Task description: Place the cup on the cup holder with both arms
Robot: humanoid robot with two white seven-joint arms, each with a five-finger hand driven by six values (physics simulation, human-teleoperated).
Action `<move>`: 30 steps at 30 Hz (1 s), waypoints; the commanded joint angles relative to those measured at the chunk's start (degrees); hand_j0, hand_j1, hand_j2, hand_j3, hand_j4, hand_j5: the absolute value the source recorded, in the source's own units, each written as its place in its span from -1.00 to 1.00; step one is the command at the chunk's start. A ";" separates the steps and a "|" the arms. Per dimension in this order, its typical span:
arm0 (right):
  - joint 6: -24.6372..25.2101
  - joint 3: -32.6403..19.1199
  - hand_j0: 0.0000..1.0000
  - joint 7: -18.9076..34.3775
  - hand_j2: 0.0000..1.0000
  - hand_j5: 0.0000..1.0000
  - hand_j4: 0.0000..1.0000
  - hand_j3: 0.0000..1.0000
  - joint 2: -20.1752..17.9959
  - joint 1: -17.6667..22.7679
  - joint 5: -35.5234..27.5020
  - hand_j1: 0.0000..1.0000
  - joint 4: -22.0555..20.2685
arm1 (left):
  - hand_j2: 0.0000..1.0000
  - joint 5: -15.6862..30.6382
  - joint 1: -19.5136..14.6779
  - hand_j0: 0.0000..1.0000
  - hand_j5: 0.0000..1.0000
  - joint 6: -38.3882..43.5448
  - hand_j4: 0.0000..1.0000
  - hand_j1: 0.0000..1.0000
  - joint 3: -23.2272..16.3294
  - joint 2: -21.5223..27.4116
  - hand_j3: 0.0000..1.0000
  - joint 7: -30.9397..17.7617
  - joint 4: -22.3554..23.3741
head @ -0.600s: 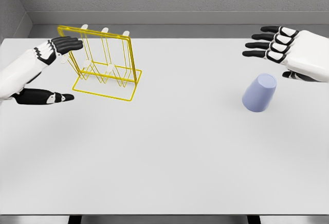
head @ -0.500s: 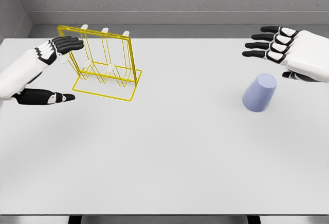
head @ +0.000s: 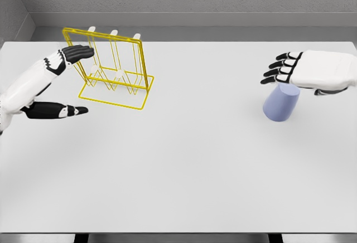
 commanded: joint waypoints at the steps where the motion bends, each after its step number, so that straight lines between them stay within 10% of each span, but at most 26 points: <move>1: 0.07 1.49 1.00 2.33 1.00 1.00 1.00 1.00 2.76 -0.44 1.10 1.00 3.52 | 1.00 5.06 0.18 1.00 1.00 0.03 1.00 1.00 -0.32 -0.41 1.00 0.09 -0.07; 6: 0.07 9.05 1.00 2.33 1.00 1.00 1.00 1.00 7.07 -6.51 1.10 1.00 12.92 | 1.00 19.21 2.46 1.00 1.00 0.03 1.00 1.00 -8.40 2.93 1.00 -0.08 -0.24; 21: 0.07 13.71 1.00 2.50 1.00 1.00 1.00 1.00 9.18 -7.56 5.40 1.00 13.63 | 1.00 25.89 3.08 1.00 1.00 0.03 1.00 1.00 -18.78 3.37 1.00 -3.95 -0.24; 30: 0.07 13.71 0.98 2.68 0.98 0.98 0.98 0.98 9.18 -7.30 6.28 0.98 13.89 | 1.00 30.82 2.29 1.00 1.00 9.36 1.00 1.00 -19.13 -4.71 1.00 -9.75 -0.24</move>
